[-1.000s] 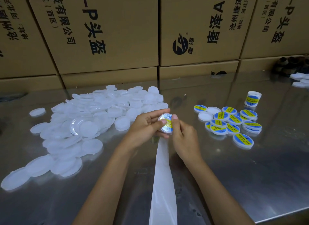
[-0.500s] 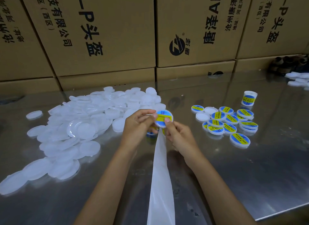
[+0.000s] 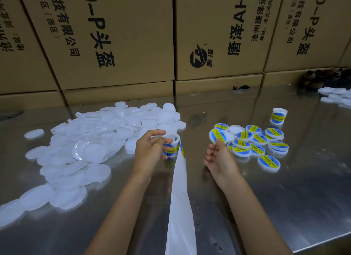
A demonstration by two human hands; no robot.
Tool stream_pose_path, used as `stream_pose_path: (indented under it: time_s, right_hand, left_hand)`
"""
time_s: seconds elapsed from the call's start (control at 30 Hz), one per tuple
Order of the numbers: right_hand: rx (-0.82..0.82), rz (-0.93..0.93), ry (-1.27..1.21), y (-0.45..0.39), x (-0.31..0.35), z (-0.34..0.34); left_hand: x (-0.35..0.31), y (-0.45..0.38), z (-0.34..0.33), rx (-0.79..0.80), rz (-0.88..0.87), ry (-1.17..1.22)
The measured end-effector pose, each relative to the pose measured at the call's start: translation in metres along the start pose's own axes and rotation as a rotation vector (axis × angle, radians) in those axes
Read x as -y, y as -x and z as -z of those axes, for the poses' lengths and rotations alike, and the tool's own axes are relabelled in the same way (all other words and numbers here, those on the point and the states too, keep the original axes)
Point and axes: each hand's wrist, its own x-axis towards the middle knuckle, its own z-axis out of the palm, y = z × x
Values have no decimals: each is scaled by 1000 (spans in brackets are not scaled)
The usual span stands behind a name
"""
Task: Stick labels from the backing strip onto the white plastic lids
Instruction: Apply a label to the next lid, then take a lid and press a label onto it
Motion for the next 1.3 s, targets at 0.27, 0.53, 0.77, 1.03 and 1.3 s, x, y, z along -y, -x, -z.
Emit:
stream_pose_path:
  time_s: [0.27, 0.53, 0.77, 1.03, 1.3]
  right_hand:
    - [16, -73, -380, -8, 7, 16]
    - [59, -49, -223, -5, 4, 11]
    - [119, 76, 126, 1, -2, -1]
    - [187, 297, 592, 10, -21, -10]
    - [159, 326, 620, 10, -23, -11]
  left_hand:
    - [9, -5, 1, -2, 41, -27]
    - [21, -9, 0, -110, 33, -144]
    - [26, -10, -1, -34, 23, -158]
    - [26, -6, -8, 128, 18, -15]
    - [29, -13, 9, -86, -193, -566]
